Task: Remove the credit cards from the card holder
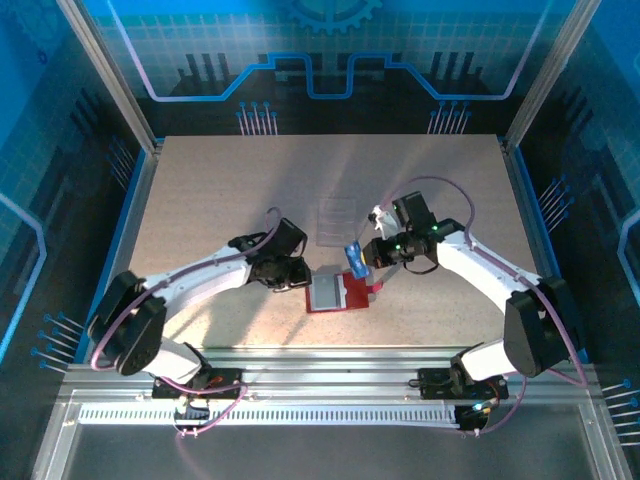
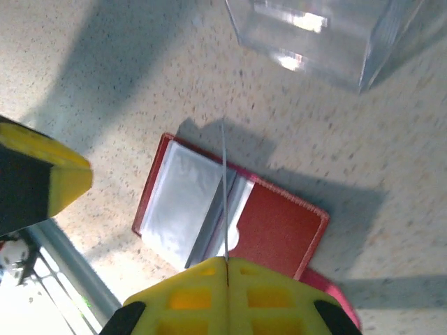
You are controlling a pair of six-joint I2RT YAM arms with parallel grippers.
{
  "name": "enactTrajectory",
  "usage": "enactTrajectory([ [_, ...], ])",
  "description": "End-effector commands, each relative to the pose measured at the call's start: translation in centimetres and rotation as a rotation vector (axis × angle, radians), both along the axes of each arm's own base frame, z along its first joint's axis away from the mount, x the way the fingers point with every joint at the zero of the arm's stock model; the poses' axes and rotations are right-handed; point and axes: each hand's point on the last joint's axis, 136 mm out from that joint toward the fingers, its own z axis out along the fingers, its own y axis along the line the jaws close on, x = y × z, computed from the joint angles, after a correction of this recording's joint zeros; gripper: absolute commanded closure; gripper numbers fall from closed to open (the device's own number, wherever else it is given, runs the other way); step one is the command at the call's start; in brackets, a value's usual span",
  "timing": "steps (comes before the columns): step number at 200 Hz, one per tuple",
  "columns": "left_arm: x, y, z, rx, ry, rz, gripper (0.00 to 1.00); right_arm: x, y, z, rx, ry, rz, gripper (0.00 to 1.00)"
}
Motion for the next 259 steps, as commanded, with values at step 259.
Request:
enactTrajectory([
  [259, -1.9, 5.0, -0.7, -0.065, -0.058, 0.155, 0.64, 10.8, 4.6, -1.4, -0.457, -0.318, 0.977, 1.0],
])
